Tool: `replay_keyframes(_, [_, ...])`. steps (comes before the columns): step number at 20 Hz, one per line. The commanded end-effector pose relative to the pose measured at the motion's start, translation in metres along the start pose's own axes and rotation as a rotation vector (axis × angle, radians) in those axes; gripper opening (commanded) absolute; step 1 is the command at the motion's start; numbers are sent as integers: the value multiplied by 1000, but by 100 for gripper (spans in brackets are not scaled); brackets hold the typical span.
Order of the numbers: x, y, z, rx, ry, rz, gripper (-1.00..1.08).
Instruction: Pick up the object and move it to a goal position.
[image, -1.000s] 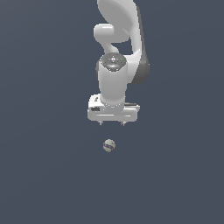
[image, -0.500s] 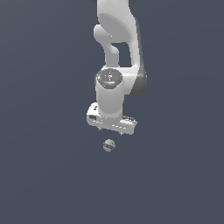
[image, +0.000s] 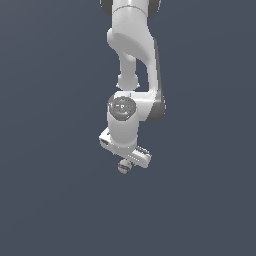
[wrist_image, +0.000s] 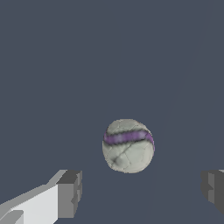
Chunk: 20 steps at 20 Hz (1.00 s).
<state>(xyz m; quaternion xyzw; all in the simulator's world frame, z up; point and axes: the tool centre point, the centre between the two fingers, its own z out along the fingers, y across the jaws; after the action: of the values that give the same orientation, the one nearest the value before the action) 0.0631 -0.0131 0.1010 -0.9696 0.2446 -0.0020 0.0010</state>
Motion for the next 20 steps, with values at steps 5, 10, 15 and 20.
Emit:
replay_keyframes(5, [6,-1,12,-2,-3,75,100])
replay_keyframes(10, [6,-1,14,-3,-4,82,100])
replay_keyframes(15, [6,0,24,-3,-4,83,100])
replay_keyframes(20, [6,0,50,-3,-3,86,100])
